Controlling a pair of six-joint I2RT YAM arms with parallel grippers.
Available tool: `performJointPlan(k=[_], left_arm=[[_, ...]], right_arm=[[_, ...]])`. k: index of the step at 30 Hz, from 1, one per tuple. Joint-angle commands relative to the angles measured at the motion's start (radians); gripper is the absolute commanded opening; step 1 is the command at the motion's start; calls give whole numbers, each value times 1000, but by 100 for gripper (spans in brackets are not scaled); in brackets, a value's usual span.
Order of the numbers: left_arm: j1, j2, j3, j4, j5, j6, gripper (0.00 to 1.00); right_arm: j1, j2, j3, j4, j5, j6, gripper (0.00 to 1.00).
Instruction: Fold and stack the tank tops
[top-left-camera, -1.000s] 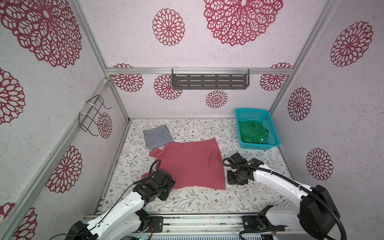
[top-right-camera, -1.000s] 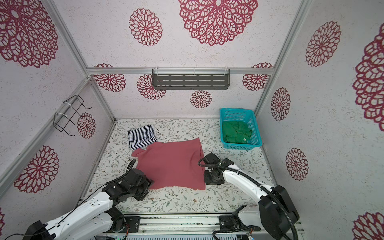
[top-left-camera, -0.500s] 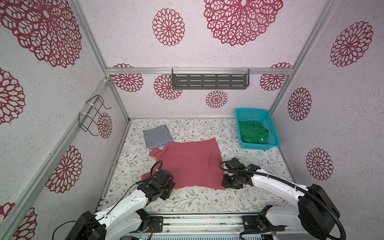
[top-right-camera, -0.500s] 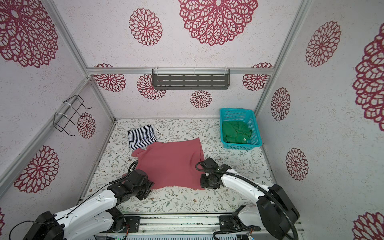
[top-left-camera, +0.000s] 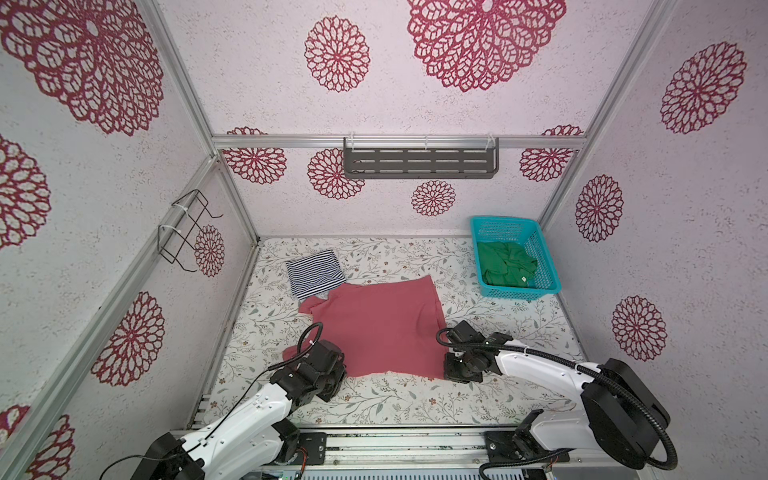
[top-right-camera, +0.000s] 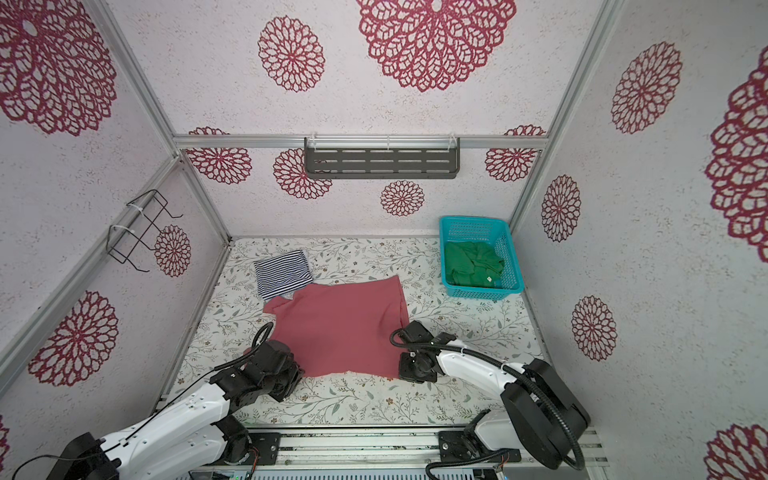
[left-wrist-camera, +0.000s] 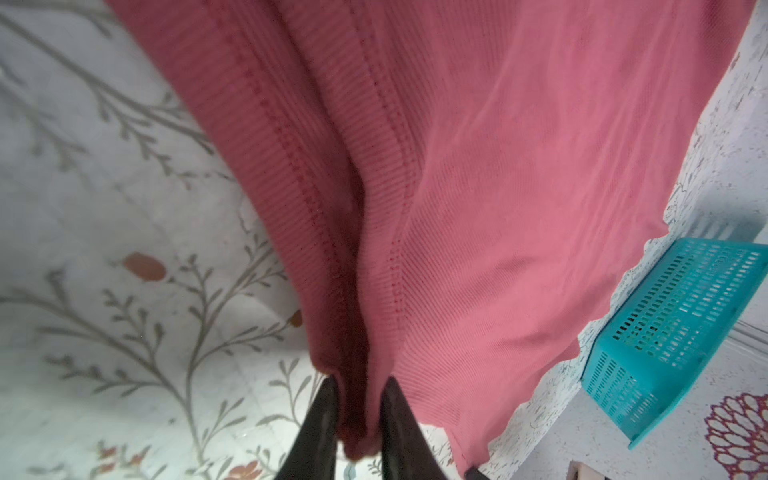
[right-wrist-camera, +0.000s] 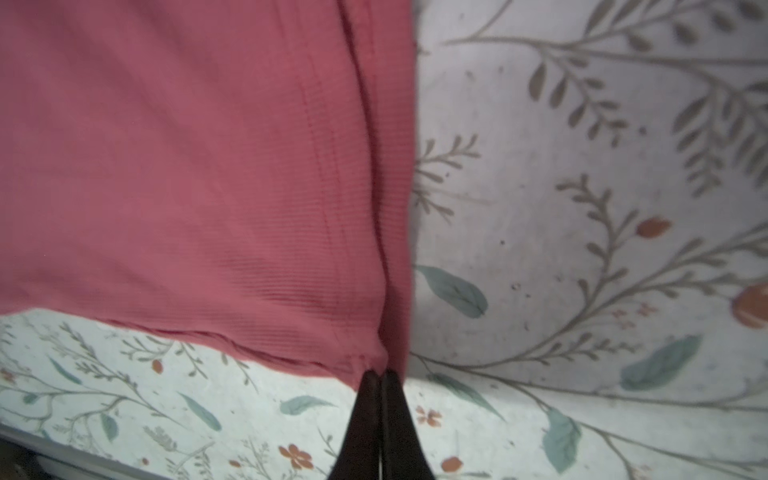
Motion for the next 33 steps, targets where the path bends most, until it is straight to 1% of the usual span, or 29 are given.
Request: performJointPlan(k=[1, 4, 9, 12, 16, 18, 23, 27, 33], left_arm=[[-16, -59, 20, -118, -37, 2, 6], [-28, -113, 34, -183, -46, 2, 0], [-48, -140, 120, -328, -85, 49, 0], [-48, -86, 184, -358, -81, 126, 0], [-36, 40, 294, -403, -84, 277, 0], [-8, 98, 342, -416, -72, 362, 0], [112, 201, 403, -389, 8, 535, 0], [190, 266, 445, -378, 54, 647, 0], [281, 424, 531, -380, 119, 814, 0]], right_arm=[[9, -54, 0, -54, 45, 13, 0], [16, -94, 3, -115, 49, 18, 0], [21, -172, 56, -247, 50, 6, 0], [19, -163, 117, -292, 59, -30, 0], [-3, -108, 190, -296, 70, -88, 0], [-22, -81, 223, -301, 80, -122, 0], [-88, -4, 314, -301, 106, -218, 0], [-136, 65, 369, -272, 107, -278, 0], [-178, 197, 459, -238, 106, -352, 0]])
